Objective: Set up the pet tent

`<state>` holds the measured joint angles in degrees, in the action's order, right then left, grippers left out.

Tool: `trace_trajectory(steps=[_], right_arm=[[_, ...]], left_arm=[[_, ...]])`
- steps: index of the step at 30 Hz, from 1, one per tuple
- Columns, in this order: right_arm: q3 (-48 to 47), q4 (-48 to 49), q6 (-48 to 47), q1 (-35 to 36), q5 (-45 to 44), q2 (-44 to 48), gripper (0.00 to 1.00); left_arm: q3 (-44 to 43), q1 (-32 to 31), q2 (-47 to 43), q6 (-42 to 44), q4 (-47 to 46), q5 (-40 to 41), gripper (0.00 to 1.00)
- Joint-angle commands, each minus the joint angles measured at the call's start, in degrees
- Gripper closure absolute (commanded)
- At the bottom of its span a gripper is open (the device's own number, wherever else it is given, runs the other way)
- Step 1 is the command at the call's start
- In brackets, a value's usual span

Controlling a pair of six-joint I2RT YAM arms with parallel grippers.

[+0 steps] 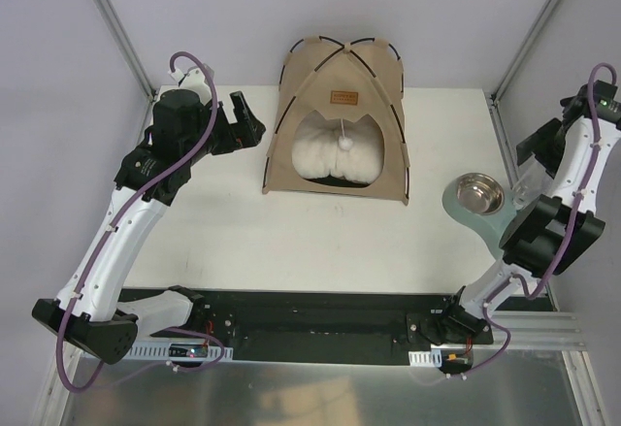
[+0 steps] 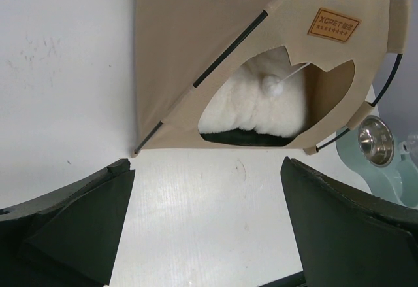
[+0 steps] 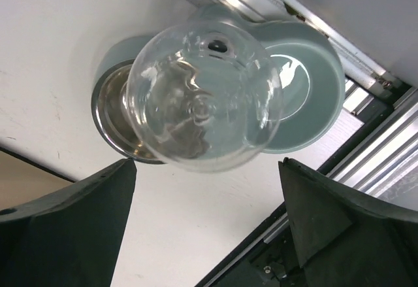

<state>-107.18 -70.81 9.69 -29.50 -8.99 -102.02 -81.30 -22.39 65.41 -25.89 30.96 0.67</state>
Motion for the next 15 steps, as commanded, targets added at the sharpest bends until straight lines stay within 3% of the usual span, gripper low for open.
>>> trace_trajectory(steps=[1, 10, 15], right_arm=[[-5.0, -1.3, -0.3, 0.7, -5.5, 5.6, 0.01], [-6.7, 0.0, -0.6, 4.3, -9.3, 11.6, 0.02], [-3.3, 8.3, -1.2, 5.1, -12.5, 13.9, 0.19]], left_arm=[[-1.7, 0.6, -1.3, 1.0, -0.2, 0.6, 0.01], [-0.3, 0.8, -3.5, 1.7, 0.2, 1.4, 0.01], [0.5, 0.8, -4.6, 1.6, 0.6, 1.0, 0.01]])
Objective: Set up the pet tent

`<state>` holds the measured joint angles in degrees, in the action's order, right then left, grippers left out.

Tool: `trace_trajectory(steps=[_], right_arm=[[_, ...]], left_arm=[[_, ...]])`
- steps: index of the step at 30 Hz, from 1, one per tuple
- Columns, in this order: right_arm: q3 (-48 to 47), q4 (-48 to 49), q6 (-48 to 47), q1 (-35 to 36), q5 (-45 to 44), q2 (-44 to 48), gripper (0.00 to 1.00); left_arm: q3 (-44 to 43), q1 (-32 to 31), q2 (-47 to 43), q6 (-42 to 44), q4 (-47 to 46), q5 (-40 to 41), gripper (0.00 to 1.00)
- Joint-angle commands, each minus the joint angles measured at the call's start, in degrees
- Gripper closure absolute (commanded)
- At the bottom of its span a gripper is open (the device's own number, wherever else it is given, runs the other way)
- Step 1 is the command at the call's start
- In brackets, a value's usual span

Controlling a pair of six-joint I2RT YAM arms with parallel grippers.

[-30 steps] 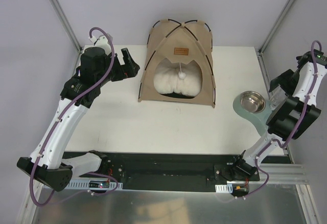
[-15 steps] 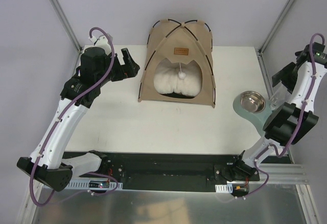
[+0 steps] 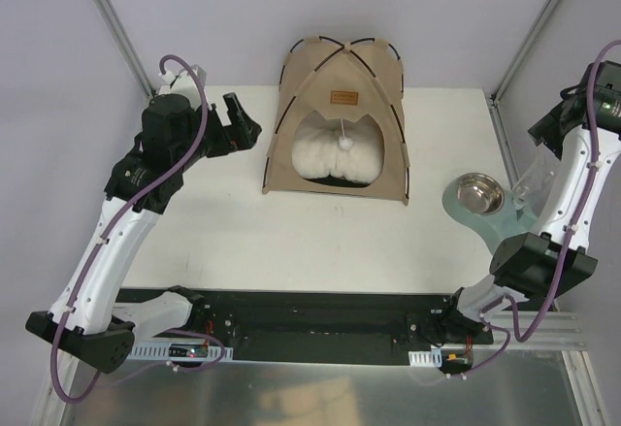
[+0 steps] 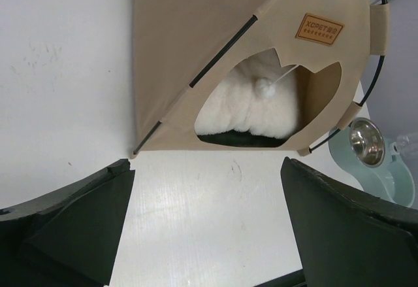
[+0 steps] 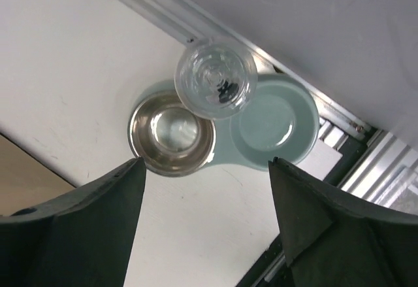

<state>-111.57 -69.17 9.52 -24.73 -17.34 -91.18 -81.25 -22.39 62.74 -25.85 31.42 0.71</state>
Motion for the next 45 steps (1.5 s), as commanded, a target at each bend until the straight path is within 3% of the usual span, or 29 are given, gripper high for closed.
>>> trace_trajectory(steps=[1, 5, 10, 15, 23, 35, 41, 45], right_arm=[[2.0, 8.2, -1.6, 0.3, -4.0, 3.0, 0.25], [4.9, 11.0, -2.0, 0.2, -5.5, 1.6, 0.38], [11.7, 18.8, -3.4, 0.3, -1.5, 1.8, 0.41], [12.8, 24.1, -4.0, 0.4, -0.4, 1.4, 0.47], [13.8, 24.9, -4.5, 0.4, -0.4, 0.7, 0.47], [32.9, 29.8, 0.5, 0.4, 0.1, 8.6, 0.48], [27.3, 27.6, 0.8, 0.4, 0.1, 7.2, 0.45], [18.0, 22.9, 0.4, 0.4, -0.5, 5.0, 0.27]], left_arm=[[0.6, 0.8, -2.0, 1.5, 0.1, 0.9, 0.01], [0.7, 0.8, -2.0, 0.9, 0.0, 0.4, 0.01], [0.8, 0.9, -2.1, 0.4, 0.1, 0.3, 0.01], [0.4, 0.8, -1.4, -0.4, 0.1, 0.3, 0.01], [-0.4, 0.9, 0.2, -1.2, 0.1, 0.5, 0.01], [0.3, 0.9, -0.7, -1.1, 0.1, 1.7, 0.01], [0.1, 0.9, -0.6, -0.8, 0.1, 1.4, 0.01], [0.5, 0.9, -1.0, -0.8, 0.1, 1.4, 0.01]])
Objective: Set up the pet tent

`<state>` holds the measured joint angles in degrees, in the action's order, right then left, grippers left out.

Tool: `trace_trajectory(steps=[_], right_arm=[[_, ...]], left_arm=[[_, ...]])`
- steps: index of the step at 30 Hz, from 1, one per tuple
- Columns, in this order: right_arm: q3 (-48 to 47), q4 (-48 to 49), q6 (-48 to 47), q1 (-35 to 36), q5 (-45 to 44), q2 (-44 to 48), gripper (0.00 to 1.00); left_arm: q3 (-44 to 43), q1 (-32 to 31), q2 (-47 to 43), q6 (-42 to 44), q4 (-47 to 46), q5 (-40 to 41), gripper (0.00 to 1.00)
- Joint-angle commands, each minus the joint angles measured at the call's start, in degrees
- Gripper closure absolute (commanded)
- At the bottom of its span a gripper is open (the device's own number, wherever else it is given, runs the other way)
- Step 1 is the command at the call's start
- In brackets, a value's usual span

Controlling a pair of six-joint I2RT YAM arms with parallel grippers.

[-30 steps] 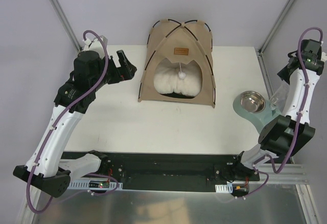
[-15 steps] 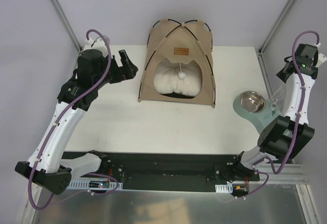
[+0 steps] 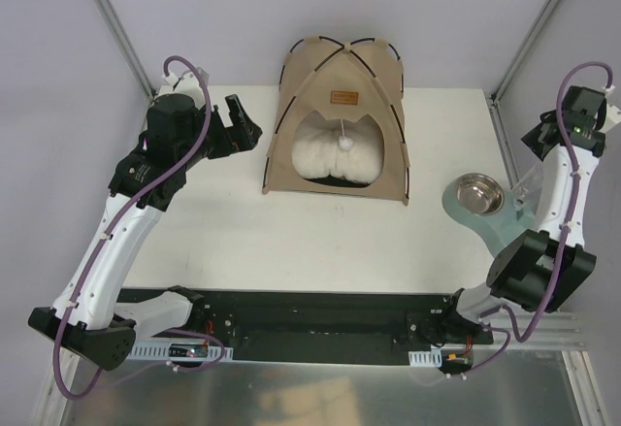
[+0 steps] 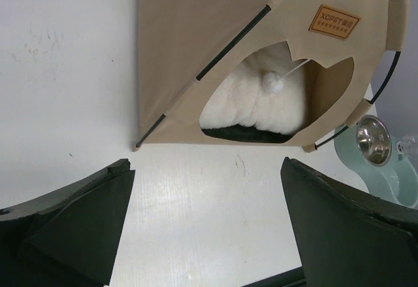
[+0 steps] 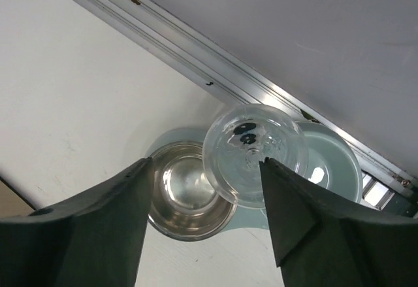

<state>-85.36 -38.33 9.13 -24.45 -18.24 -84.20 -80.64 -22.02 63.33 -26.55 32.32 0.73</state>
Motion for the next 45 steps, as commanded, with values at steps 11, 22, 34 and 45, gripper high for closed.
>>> trace_trajectory(steps=[11, 22, 34, 45], right_arm=[[-21.9, -19.1, 3.8, 3.3, 7.0, 3.8, 0.01], [1.9, -21.4, 13.5, 9.2, 20.1, 30.1, 0.01], [-2.6, -37.7, 13.7, 10.1, 15.6, 43.3, 0.01], [-6.5, -41.6, 13.2, 11.8, 21.0, 44.7, 0.01]], left_arm=[[2.2, 0.6, -6.9, -0.8, 2.8, 2.3, 0.01], [9.4, 0.6, -23.0, -2.5, 15.4, 6.9, 0.01], [7.9, 0.6, -31.3, -0.8, 29.7, 16.0, 0.01], [3.3, 0.6, -31.9, 1.8, 37.6, 20.7, 0.01]])
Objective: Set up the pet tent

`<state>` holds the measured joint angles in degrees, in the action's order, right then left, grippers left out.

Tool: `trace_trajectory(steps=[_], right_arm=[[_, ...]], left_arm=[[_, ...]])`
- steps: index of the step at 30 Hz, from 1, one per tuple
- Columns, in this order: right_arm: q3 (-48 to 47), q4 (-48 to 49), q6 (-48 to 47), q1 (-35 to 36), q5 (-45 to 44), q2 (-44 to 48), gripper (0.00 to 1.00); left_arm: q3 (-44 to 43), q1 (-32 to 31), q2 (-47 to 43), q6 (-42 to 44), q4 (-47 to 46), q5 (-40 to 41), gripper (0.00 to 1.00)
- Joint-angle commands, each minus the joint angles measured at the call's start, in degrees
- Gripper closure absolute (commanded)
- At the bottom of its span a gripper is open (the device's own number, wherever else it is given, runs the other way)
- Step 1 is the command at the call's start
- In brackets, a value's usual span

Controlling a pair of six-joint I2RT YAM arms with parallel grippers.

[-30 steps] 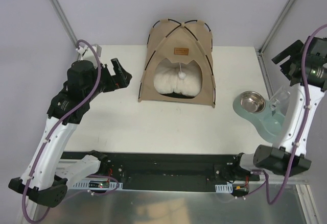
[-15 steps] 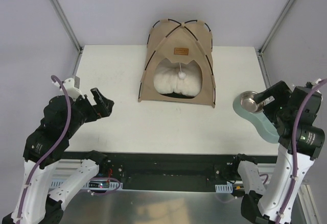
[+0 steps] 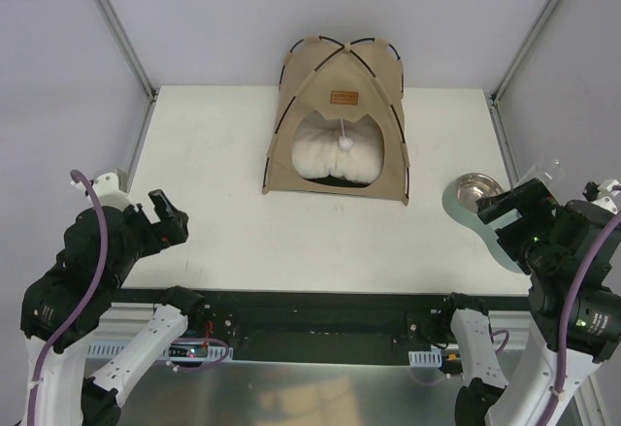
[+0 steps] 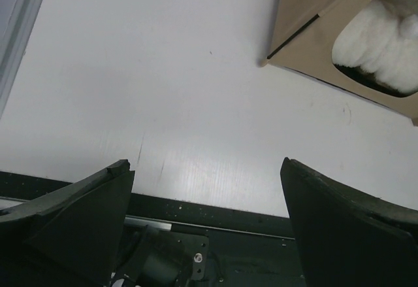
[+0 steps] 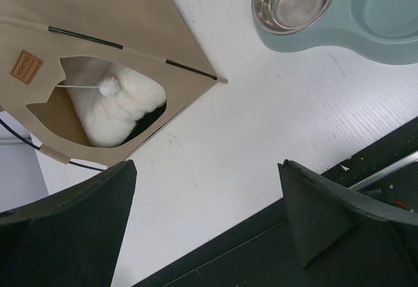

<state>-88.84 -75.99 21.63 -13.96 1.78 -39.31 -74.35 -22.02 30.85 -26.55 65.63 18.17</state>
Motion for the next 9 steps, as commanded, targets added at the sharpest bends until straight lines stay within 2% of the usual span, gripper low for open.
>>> trace_trajectory(steps=[1, 9], right_arm=[[-3.4, -4.3, 0.4, 1.6, 0.7, 0.0, 0.01], [-1.8, -5.2, -0.4, 3.5, 2.1, 1.1, 0.01]], left_arm=[[-3.6, 0.6, 0.9, 1.8, 4.9, 3.4, 0.01], [-7.0, 0.6, 0.6, 0.6, 9.6, 2.3, 0.01]])
